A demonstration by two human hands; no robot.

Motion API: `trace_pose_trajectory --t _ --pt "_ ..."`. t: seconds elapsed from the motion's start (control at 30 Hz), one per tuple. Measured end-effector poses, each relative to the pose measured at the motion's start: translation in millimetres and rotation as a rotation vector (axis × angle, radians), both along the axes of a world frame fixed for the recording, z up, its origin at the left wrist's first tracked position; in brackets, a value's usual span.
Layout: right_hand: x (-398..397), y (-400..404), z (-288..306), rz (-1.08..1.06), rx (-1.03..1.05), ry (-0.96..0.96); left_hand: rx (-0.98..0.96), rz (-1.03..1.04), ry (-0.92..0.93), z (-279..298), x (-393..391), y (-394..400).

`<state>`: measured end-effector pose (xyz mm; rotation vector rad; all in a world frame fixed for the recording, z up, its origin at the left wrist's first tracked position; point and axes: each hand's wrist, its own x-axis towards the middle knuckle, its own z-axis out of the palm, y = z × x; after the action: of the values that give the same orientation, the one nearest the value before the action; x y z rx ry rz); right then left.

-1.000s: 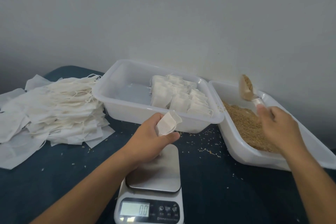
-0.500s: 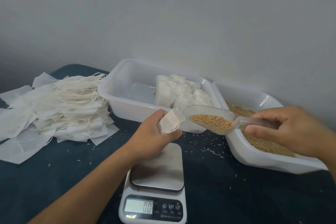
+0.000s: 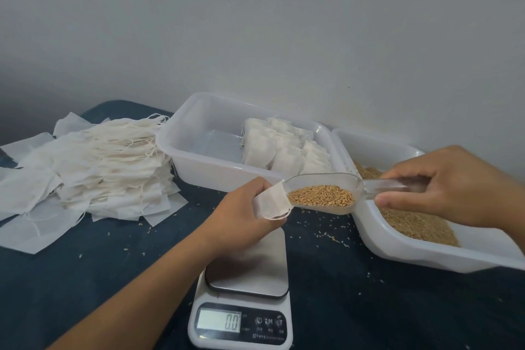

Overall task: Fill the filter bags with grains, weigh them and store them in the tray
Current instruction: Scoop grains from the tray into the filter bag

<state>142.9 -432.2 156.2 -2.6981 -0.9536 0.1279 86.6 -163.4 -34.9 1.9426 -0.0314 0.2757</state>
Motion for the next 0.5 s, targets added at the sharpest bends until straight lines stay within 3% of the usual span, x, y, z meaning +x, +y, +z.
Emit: trace_pose_trajectory --t 0.5 --pt "-4 7 13 0.037 -0.109 -0.064 0.036 -0.038 0.030 0 -1 -2"
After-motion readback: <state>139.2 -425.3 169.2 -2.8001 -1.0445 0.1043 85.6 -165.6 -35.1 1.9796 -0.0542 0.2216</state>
